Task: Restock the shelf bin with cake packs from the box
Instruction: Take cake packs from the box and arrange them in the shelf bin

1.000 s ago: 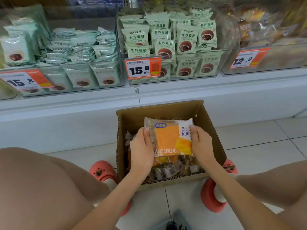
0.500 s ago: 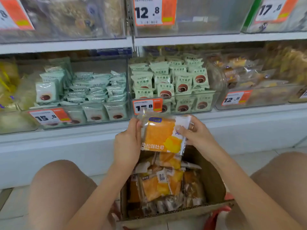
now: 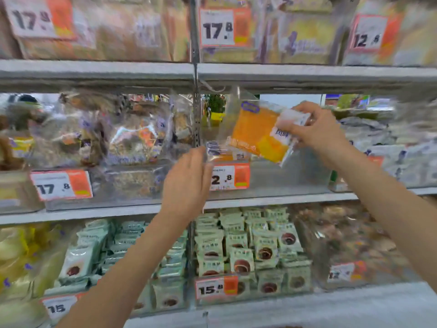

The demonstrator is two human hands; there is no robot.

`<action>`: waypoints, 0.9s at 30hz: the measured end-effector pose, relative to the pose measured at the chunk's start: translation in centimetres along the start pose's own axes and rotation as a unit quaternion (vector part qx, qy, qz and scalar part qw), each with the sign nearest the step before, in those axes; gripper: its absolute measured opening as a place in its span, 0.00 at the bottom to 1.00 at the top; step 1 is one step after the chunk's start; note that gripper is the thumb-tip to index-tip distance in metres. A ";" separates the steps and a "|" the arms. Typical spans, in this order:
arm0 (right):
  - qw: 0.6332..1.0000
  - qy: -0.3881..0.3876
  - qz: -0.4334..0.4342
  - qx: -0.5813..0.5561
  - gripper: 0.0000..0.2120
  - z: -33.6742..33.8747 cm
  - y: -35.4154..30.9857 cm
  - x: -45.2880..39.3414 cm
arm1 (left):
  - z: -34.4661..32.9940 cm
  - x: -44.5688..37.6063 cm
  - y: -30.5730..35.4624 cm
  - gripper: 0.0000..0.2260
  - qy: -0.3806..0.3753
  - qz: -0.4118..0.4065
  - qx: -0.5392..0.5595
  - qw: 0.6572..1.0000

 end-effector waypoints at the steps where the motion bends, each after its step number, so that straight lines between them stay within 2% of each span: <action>1: 1.000 -0.006 0.013 0.020 0.12 -0.7 -0.2 -1.5 | -2.4 -0.8 -0.6 0.32 -0.048 -0.014 -0.029 0.998; 4: 0.993 -0.088 0.009 0.077 0.13 -5.5 0.9 -4.6 | -7.0 -2.3 -2.7 0.39 -0.109 -0.032 -0.120 0.986; 9: 0.986 -0.140 0.018 0.083 0.16 -10.4 2.5 -7.5 | -8.2 -2.2 -3.6 0.38 -0.086 -0.062 -0.197 0.975; 13: 0.966 -0.210 0.037 0.145 0.18 -13.6 4.4 -7.4 | -8.4 -2.3 -3.9 0.38 -0.090 -0.057 -0.223 0.969; 15: 0.941 -0.233 0.069 0.237 0.20 -15.1 5.1 -6.8 | -8.6 -2.3 -3.9 0.38 -0.090 -0.057 -0.227 0.968; 17: 0.895 -0.226 0.114 0.366 0.21 -15.9 5.0 -6.7 | -8.7 -2.3 -4.0 0.37 -0.090 -0.058 -0.230 0.967; 18: 0.882 -0.224 0.119 0.397 0.19 -16.0 5.0 -6.7 | -8.7 -2.3 -4.0 0.37 -0.092 -0.057 -0.228 0.967; 20: 0.877 -0.232 0.117 0.404 0.17 -16.3 5.0 -6.7 | -8.8 -2.3 -4.1 0.37 -0.096 -0.053 -0.225 0.968; 21: 0.879 -0.236 0.120 0.397 0.20 -16.4 4.8 -6.6 | -8.8 -2.3 -4.1 0.37 -0.096 -0.050 -0.224 0.969; 23: 0.860 -0.267 0.139 0.412 0.34 -17.0 4.4 -6.0 | -8.8 -2.3 -4.1 0.37 -0.092 -0.047 -0.223 0.969; 25: 0.809 -0.305 0.170 0.473 0.43 -18.1 3.9 -5.5 | -8.9 -2.3 -4.2 0.36 -0.087 -0.048 -0.224 0.969; 27: 0.769 -0.327 0.185 0.517 0.43 -19.5 4.3 -5.6 | -8.9 -2.2 -4.2 0.36 -0.084 -0.048 -0.225 0.969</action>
Point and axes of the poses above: each hand's wrist, its own x-axis away from the middle knuckle, its own z-axis out of the back of the hand, y = z × x, the point moved 10 cm from there along -x, towards the middle knuckle, and after that the axes turned 15 degrees about x, right-handed, at the moved point
